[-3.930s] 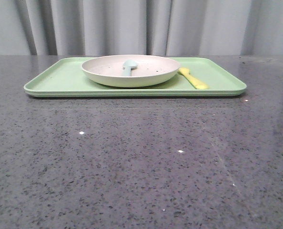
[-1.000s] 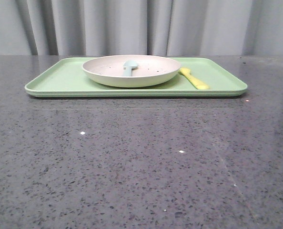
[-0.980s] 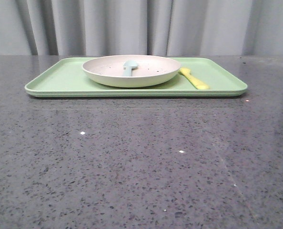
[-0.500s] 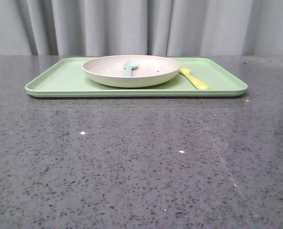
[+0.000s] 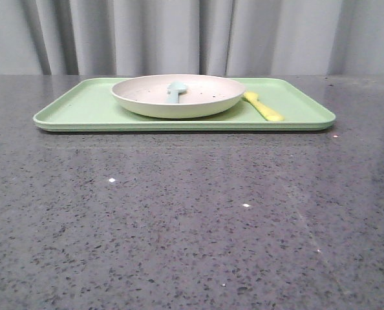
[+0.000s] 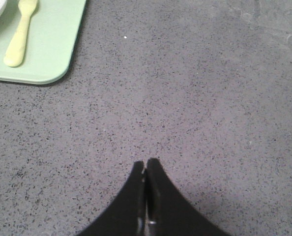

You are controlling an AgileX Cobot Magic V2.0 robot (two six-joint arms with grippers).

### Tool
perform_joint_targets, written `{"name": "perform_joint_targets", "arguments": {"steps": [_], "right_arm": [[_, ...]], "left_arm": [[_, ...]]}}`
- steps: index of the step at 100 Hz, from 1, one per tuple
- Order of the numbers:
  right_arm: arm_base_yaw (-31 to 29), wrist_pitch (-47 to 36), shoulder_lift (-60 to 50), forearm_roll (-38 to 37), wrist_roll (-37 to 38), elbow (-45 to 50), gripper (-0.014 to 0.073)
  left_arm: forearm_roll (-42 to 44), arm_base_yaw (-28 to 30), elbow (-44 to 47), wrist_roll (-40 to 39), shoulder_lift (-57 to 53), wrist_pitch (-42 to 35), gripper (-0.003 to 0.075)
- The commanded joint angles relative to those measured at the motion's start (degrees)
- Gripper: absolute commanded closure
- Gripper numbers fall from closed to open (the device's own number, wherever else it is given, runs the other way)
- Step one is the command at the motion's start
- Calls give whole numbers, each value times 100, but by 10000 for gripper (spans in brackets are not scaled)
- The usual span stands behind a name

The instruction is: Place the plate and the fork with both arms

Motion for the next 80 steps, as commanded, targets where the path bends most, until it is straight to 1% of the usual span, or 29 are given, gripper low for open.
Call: {"name": "perform_joint_targets", "arguments": {"steps": [1,63,73,80], "right_arm": [[-26,-355,-2,-210,-5,-130,662],[-26,-360,-2,-210,-11,-130,662],[-26,-571,-35,-221,-154,-103,662],[-68,-963,-152,-183,-395,16,662]], "left_arm": [[6,3,84,-69,-181,-515,741],[6,3,84,-69,-181,-503,741],[6,3,84,-69,-181,-503,741],[6,3,84,-69,-181,-503,741]]}}
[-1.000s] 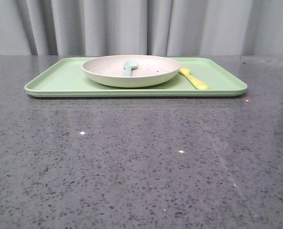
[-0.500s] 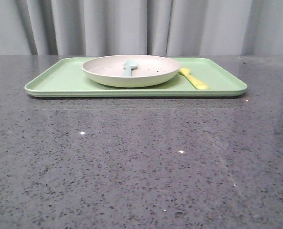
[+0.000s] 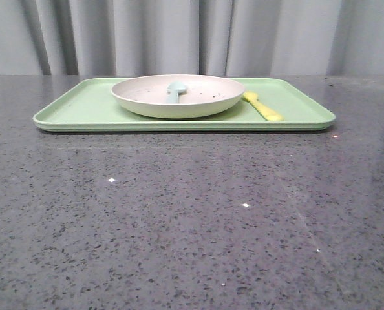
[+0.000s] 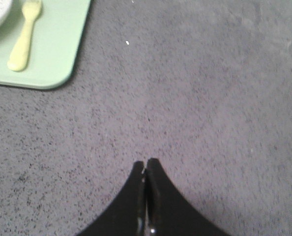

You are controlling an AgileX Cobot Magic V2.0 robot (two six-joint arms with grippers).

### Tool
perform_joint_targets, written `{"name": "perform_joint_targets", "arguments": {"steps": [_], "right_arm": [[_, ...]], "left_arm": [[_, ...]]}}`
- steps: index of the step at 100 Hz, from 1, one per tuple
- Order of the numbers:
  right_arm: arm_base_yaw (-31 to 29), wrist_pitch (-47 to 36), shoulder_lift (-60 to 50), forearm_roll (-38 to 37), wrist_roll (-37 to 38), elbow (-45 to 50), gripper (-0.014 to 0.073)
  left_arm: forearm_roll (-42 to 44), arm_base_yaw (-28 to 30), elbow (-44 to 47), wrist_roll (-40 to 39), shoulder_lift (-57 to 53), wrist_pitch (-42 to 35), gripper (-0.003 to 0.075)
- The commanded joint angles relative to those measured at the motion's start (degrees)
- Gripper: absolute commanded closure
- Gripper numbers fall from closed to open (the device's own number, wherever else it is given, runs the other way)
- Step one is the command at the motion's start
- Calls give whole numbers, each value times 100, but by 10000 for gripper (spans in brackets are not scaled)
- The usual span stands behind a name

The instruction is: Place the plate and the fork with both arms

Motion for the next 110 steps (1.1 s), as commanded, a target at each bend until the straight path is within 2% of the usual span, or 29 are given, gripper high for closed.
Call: {"name": "perform_joint_targets", "arguments": {"steps": [1,15,38,48,67,88,110], "right_arm": [[-71,-841,-150,-172,-307,-7,662],[-379,-1660,-583,158,-680,413,662],[-1163,-2289,-1489,743,-789,1351,662],[-1355,-2735,-1958,1082,-1106,1874,662],[-1475,-3755,-2807,2047,-1831,2980,662],[-1475,-4173,-3698,2149,-1831,3832,662],[-1480,-4259,-3648,2149,-1813,4124,662]], "left_arm": [[6,3,84,-69,-181,-503,741],[6,3,84,-69,-181,-503,741],[6,3,84,-69,-181,-503,741],[6,3,84,-69,-181,-503,741],[6,3,84,-69,-181,-503,741],[6,3,84,-69,-181,-503,741],[6,3,84,-69,-181,-503,741]]}}
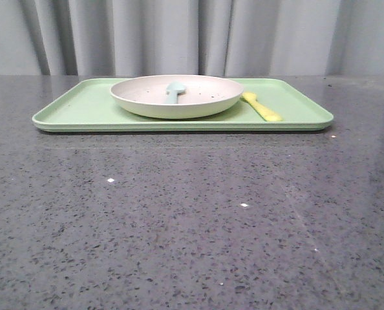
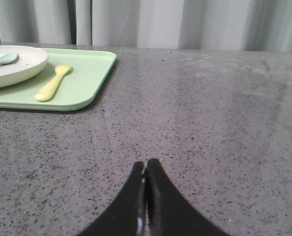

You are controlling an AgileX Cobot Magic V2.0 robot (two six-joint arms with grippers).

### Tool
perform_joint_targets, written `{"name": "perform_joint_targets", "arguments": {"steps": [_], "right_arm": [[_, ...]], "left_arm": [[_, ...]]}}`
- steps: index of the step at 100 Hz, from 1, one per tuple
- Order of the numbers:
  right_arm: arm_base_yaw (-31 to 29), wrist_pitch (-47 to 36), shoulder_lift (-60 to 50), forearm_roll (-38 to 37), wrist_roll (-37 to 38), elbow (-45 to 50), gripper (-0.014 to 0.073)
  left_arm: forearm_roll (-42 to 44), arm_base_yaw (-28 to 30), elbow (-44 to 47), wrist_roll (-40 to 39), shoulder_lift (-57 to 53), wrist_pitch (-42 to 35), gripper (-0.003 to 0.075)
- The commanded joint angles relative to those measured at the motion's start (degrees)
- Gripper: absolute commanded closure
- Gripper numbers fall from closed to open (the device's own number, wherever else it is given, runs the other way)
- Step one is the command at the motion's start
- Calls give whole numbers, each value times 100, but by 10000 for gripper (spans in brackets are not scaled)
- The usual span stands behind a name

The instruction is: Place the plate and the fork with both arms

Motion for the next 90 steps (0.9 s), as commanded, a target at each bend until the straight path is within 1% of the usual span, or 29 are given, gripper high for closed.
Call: {"name": "perform_joint_targets", "arguments": {"steps": [1,30,90], "right_arm": [[-25,-555,-115,0,-75,-23,662],[-25,-735,-115,0,-75,-23,662],[-25,-735,-115,0,-75,-23,662]], "left_arm": [[6,3,84,-69,-181,-489,741],[6,3,84,-69,-181,-489,741],[6,3,84,-69,-181,-489,741]]}}
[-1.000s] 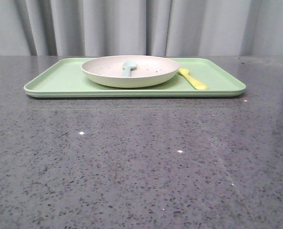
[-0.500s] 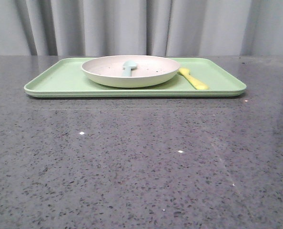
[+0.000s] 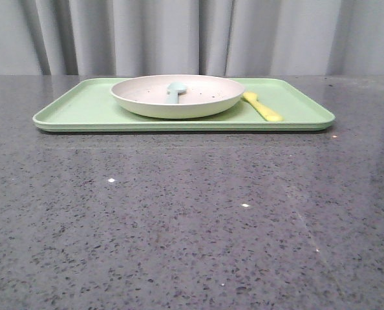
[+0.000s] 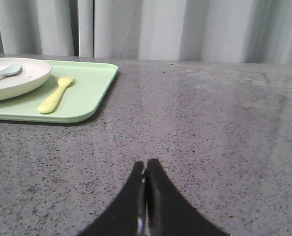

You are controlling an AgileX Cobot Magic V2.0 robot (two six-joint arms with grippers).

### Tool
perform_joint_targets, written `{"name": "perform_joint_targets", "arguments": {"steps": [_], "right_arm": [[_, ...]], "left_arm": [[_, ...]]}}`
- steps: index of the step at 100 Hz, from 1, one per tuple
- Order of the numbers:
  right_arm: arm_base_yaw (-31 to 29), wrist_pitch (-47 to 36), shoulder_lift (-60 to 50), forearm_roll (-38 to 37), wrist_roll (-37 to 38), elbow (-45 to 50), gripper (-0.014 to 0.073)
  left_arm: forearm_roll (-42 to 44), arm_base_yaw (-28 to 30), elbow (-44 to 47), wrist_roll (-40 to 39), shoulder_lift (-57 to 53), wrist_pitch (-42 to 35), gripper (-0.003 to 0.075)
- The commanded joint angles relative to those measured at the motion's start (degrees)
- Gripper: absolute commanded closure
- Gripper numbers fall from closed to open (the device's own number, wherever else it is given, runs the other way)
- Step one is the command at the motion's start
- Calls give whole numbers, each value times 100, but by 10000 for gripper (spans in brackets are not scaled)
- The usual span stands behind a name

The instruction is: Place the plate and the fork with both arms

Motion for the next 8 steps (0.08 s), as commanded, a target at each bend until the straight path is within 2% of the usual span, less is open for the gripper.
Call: {"name": "perform_joint_targets", "arguments": {"steps": [1,8], "right_arm": [[-25,-496,-106,0,-59,-36,662],[-25,-496,-106,0,-59,-36,662]], "left_arm": [[6,3,84,-69,-181,-476,741],[6,3,84,-69,-181,-476,741]]}}
